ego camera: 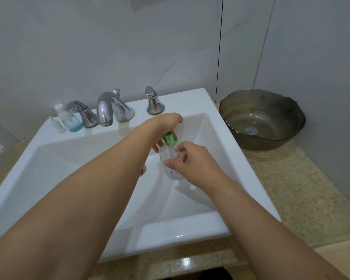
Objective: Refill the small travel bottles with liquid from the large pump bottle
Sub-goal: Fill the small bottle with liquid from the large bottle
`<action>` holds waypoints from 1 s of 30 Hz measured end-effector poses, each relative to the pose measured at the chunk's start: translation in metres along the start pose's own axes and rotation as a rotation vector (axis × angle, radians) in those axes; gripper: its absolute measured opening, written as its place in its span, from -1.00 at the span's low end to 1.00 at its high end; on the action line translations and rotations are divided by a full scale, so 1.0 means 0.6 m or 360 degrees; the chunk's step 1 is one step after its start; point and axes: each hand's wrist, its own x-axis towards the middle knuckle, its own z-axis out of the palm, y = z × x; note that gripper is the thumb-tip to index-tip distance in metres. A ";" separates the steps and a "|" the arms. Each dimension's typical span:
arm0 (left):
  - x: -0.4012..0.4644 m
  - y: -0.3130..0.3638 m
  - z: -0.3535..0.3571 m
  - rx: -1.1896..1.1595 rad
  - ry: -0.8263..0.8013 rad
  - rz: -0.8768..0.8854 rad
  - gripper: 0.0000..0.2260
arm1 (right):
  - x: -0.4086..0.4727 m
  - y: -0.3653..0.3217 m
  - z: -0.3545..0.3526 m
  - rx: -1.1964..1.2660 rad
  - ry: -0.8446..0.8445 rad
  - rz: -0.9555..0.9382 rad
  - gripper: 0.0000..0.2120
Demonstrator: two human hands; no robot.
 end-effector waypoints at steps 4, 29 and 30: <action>0.000 -0.001 0.013 -0.0103 0.0202 0.0055 -0.50 | 0.005 0.004 0.003 -0.0039 0.0016 0.0029 -0.63; -0.019 -0.001 0.029 -0.0105 0.0380 0.0120 -0.58 | 0.023 0.021 0.008 0.0486 -0.0271 0.0275 -0.73; -0.021 0.000 0.028 -0.0075 0.0381 0.0123 -0.59 | 0.023 0.022 0.008 0.0495 -0.0269 0.0271 -0.72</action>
